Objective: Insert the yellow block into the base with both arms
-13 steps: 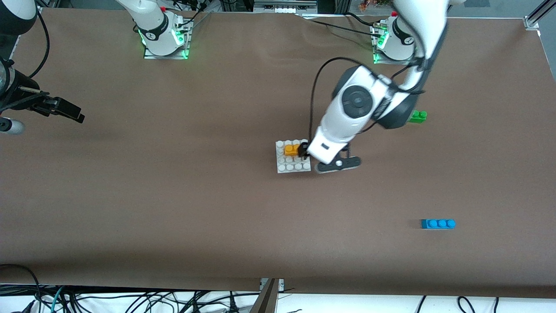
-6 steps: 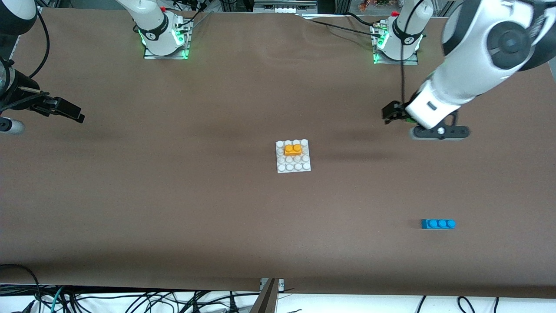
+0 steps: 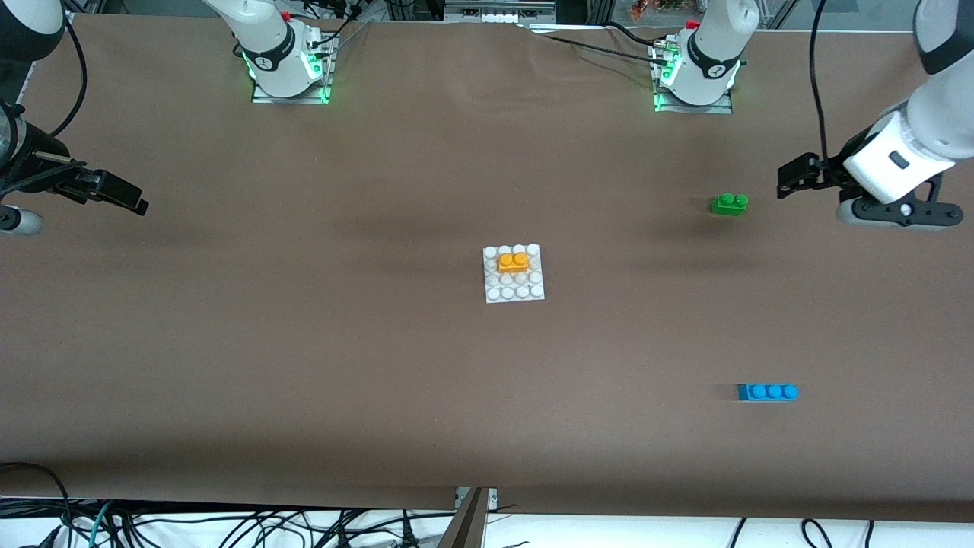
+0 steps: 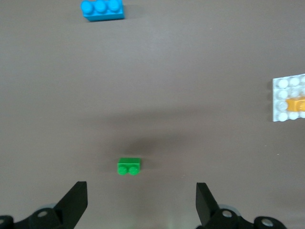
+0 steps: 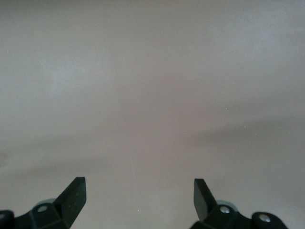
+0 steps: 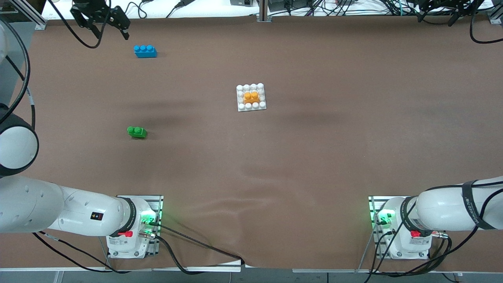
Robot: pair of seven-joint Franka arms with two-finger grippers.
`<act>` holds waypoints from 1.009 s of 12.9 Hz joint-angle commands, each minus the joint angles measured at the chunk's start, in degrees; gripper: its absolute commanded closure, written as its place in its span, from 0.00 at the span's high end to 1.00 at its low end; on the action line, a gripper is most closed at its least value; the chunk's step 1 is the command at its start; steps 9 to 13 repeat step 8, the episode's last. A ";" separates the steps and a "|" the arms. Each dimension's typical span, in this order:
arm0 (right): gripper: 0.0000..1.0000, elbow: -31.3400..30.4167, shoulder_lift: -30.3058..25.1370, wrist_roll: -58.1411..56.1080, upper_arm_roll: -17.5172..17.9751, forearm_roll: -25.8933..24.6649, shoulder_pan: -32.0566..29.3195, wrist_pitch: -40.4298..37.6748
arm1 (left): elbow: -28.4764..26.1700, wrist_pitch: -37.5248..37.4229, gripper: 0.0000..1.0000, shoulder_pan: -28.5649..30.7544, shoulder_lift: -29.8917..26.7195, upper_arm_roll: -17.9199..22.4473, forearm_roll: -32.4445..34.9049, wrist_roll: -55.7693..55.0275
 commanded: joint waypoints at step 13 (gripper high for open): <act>1.00 -0.48 -0.93 0.75 0.36 -0.31 -0.25 -1.06 | 2.73 -4.34 1.00 0.13 -0.58 -1.14 0.87 0.39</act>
